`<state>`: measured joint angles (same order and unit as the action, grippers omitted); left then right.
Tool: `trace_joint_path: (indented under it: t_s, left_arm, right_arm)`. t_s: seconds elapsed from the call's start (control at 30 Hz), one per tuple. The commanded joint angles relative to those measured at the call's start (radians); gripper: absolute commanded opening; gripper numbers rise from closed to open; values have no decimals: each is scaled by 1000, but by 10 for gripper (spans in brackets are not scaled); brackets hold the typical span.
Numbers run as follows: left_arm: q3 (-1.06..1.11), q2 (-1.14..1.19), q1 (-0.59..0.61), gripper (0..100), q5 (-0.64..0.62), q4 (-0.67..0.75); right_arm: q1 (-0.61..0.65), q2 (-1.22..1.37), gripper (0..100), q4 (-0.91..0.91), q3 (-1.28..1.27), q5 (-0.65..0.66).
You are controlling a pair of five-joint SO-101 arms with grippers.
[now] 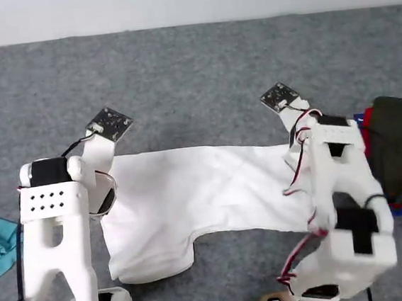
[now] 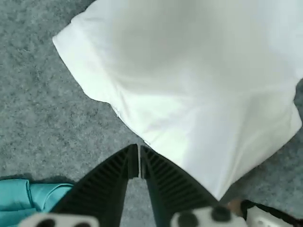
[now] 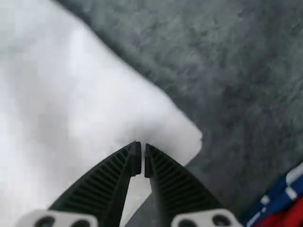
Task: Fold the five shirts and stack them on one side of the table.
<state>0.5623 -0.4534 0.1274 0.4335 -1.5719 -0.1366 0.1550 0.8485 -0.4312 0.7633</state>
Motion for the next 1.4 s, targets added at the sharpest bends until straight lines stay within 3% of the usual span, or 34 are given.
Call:
trace_joint_path:
  t_s: [0.0,0.33,0.6,0.8,1.07,1.37]
  left_arm:
    - [-42,-25,3,13,-14,18]
    - [-41,-26,5,13,-15,11]
    - [-88,-86,14,13,-71,-32]
    - [-96,-189,203,14,-129,-40]
    - [-39,-187,485,14,-5,-46]
    - [54,-187,747,14,141,17]
  right_arm:
    - [-50,120,22,-79,132,-12]
    - [-42,225,22,231,462,-18]
    - [25,225,18,688,735,-20]
    - [163,220,17,949,893,-21]
    - [384,-54,17,943,658,-51]
    - [812,-188,17,711,325,-199]
